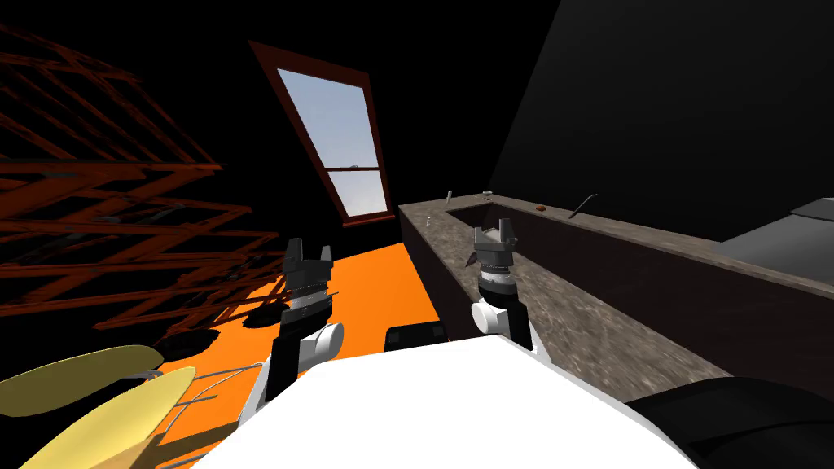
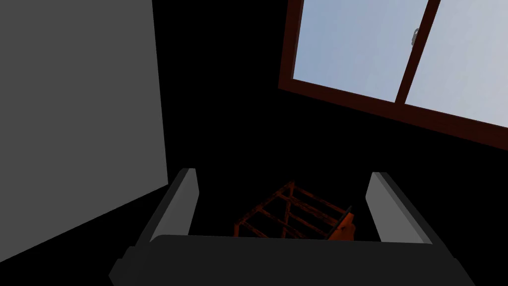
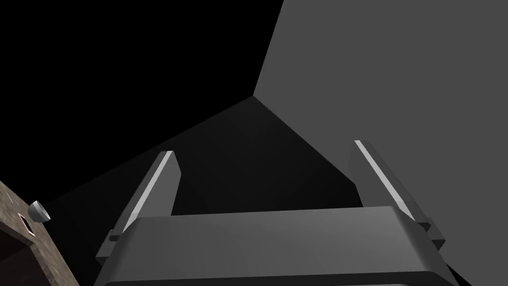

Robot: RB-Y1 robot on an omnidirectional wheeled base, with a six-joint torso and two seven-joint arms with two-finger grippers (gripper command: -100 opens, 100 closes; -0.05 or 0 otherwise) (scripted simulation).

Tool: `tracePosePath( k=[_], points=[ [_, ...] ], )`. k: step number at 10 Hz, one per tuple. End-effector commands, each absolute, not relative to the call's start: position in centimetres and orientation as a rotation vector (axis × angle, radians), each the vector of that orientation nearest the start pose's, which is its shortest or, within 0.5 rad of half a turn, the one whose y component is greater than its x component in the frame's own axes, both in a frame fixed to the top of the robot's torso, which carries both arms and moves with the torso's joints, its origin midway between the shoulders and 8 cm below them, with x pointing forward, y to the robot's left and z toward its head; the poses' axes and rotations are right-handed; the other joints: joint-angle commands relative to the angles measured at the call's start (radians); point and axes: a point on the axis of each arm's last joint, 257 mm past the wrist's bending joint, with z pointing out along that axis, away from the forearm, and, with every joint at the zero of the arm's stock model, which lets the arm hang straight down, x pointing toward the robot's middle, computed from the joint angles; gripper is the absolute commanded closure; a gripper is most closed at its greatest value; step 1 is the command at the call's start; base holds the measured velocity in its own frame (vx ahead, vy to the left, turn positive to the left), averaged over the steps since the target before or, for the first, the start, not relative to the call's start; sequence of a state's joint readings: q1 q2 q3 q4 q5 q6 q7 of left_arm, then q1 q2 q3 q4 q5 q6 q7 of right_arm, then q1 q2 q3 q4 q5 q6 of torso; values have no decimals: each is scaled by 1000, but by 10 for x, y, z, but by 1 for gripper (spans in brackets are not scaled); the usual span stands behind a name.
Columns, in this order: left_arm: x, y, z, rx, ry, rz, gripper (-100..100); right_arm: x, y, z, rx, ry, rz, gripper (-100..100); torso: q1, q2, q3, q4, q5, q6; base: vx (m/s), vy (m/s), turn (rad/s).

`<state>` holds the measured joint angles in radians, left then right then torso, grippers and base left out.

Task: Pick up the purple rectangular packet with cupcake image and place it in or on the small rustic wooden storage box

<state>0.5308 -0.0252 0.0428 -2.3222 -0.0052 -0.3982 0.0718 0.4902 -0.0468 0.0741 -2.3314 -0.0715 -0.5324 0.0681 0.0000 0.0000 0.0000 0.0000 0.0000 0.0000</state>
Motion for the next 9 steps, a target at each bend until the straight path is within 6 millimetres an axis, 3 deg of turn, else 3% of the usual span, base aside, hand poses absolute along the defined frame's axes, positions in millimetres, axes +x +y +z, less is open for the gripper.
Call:
tracePosePath(
  k=[1,9],
  points=[
    [346,301,14,-767,627,-1289,0,334,-254,48,555,607,1345,-100,0,0,0,0,0,0,21,36,-92],
    [346,301,14,-767,626,-1289,0,365,-274,-11,393,846,948,-100,8,-4,-2,-1,2,0,58,143,-163]
  ],
)
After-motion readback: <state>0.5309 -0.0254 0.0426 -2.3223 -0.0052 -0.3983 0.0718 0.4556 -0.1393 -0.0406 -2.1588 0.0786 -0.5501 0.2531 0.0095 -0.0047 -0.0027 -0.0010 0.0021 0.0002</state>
